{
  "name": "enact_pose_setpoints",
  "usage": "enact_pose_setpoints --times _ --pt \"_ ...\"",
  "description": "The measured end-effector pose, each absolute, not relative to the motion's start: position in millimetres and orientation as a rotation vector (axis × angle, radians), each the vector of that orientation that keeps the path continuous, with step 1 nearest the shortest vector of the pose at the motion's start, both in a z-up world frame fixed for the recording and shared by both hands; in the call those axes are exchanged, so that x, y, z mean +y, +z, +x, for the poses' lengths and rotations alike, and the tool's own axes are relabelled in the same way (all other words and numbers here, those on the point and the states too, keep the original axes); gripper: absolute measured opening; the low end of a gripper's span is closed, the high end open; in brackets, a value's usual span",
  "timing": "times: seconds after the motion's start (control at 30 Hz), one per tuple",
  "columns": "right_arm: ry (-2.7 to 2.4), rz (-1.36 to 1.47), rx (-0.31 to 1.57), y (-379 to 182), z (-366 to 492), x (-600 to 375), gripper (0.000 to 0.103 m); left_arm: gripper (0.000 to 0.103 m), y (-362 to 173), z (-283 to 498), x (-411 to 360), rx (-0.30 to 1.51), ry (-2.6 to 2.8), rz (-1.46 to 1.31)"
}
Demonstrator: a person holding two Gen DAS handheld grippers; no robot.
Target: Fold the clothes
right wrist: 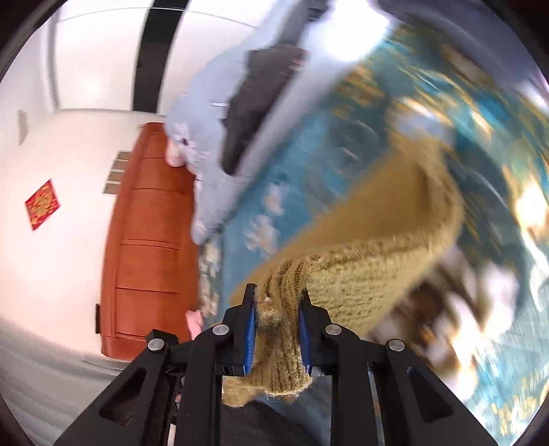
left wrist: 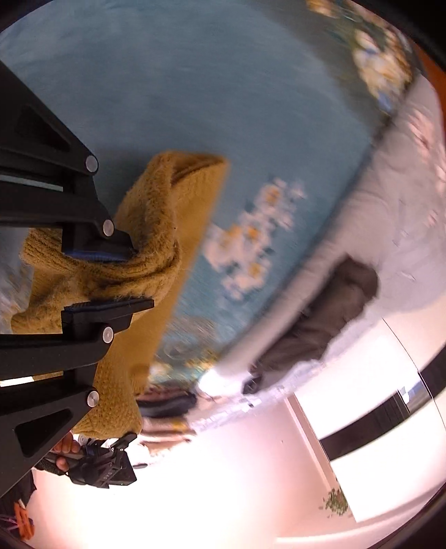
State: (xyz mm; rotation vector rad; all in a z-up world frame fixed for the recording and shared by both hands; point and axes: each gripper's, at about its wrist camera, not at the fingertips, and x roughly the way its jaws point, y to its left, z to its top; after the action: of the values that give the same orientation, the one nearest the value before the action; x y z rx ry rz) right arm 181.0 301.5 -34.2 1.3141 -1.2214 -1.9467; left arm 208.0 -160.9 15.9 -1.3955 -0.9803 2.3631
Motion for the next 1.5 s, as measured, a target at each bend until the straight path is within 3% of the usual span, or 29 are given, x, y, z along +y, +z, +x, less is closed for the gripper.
enact_pose_setpoints --times 0.17,0.3,0.47,0.57,0.63,0.7,0.77,0.9,1.2,1.43,1.5 --pt "-1.996 1.114 -1.120 42.1 136.5 286.9 0.022 0.019 82.0 185.2 -162.5 -0.894 2.409 -1.217" --pt "-2.033 1.017 -1.069 70.9 140.4 294.8 0.022 0.019 68.4 206.2 -174.5 -0.901 2.396 -1.261" --pt "-2.036 1.180 -1.085 7.7 181.0 309.7 0.022 0.020 -43.8 238.4 -189.1 -0.996 2.307 -1.648" --pt "-1.976 1.445 -1.159 -73.6 208.0 310.8 0.022 0.019 -114.0 254.8 -195.7 -1.103 2.221 -1.853" --pt "-1.940 1.648 -1.203 -127.1 222.3 307.4 0.021 0.020 -129.6 266.1 -202.3 -1.218 2.215 -1.822" --pt "-1.912 1.644 -1.318 -145.0 232.6 312.7 0.021 0.020 -130.7 271.6 -208.3 -1.302 2.211 -1.764" --pt "-1.881 1.588 -1.446 -151.8 240.9 320.7 0.021 0.020 -127.2 271.0 -206.7 -1.269 2.225 -1.767" --pt "-1.932 1.626 -1.321 -138.4 236.8 313.2 0.021 0.023 -120.2 271.4 -202.6 -1.218 2.248 -1.782" --pt "-1.951 1.689 -1.330 -141.4 233.9 315.9 0.021 0.026 -85.8 326.8 -210.8 -1.273 2.472 -1.692" --pt "-2.049 1.836 -1.212 -129.1 220.5 300.6 0.021 0.051 -57.9 375.4 -203.1 -1.335 2.663 -1.526" --pt "-2.098 1.852 -1.149 -118.5 218.6 294.6 0.021 0.054 -51.5 384.8 -200.2 -1.316 2.703 -1.499"
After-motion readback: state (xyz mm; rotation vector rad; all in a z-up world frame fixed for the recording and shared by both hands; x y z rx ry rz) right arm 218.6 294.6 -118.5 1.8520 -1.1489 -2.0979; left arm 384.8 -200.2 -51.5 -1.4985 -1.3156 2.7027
